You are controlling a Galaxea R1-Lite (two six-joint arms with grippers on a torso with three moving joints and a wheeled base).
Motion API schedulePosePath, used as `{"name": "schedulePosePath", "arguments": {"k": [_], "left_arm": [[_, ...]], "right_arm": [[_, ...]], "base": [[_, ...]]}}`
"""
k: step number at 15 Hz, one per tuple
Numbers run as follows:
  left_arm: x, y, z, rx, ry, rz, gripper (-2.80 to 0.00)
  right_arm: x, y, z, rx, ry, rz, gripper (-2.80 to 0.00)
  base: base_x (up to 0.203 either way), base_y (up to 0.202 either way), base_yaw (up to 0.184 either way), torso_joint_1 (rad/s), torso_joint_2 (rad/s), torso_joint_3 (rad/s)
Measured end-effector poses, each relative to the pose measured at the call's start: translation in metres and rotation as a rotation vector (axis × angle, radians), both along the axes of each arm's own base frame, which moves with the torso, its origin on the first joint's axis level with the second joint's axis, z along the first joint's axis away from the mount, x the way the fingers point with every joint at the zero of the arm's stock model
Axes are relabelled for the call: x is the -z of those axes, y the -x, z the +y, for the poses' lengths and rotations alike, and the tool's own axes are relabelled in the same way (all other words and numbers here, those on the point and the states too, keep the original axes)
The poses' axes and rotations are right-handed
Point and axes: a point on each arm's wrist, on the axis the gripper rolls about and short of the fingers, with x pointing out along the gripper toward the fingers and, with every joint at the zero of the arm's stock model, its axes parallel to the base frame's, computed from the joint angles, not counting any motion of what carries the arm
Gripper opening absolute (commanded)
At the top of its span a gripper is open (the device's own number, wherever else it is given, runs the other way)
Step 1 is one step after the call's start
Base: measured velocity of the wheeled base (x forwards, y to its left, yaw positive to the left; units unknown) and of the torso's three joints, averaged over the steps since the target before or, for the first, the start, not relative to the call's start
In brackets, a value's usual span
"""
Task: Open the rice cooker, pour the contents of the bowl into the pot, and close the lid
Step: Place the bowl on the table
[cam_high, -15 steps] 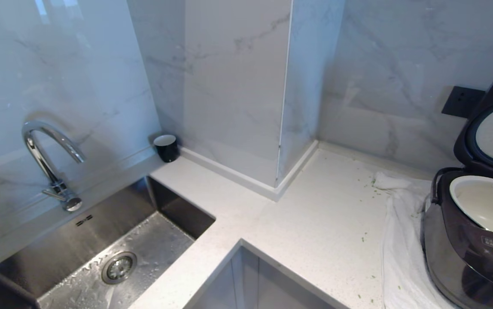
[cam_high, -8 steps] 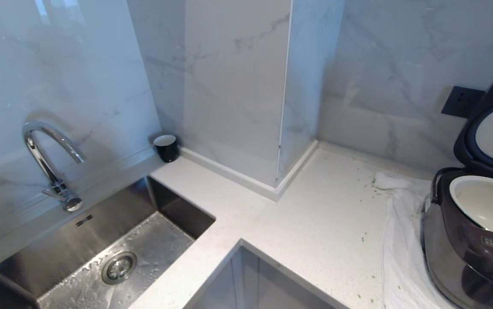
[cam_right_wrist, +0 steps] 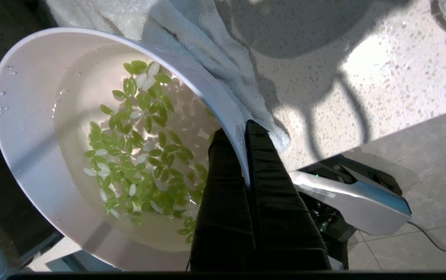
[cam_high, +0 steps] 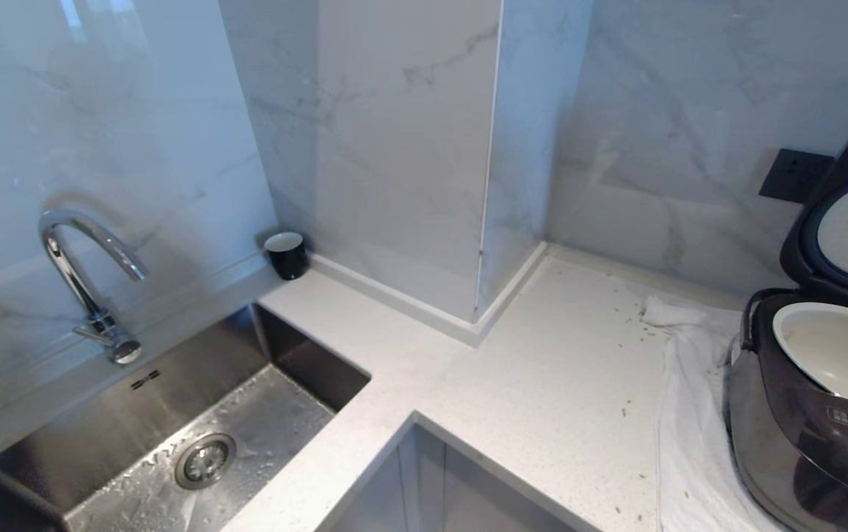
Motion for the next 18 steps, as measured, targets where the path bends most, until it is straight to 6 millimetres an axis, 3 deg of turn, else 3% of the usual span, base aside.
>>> {"name": "schedulePosePath", "arguments": {"k": [5, 11, 18], "left_arm": [[0.0, 0.0, 0.0, 0.0, 0.0, 0.0, -2.8], [0.0, 0.0, 0.0, 0.0, 0.001, 0.0, -2.8], [0.0, 0.0, 0.0, 0.0, 0.001, 0.0, -2.8]], "right_arm": [[0.026, -0.002, -0.026, 0.034, -0.009, 0.051, -2.8], [0.047, -0.011, -0.018, 0.011, -0.039, 0.05, -2.8], [0.07, 0.005, -0.023, 0.048, 0.01, 0.105, -2.8]], "base": [[0.0, 0.0, 0.0, 0.0, 0.0, 0.0], [0.0, 0.0, 0.0, 0.0, 0.0, 0.0], [0.0, 0.0, 0.0, 0.0, 0.0, 0.0]]}}
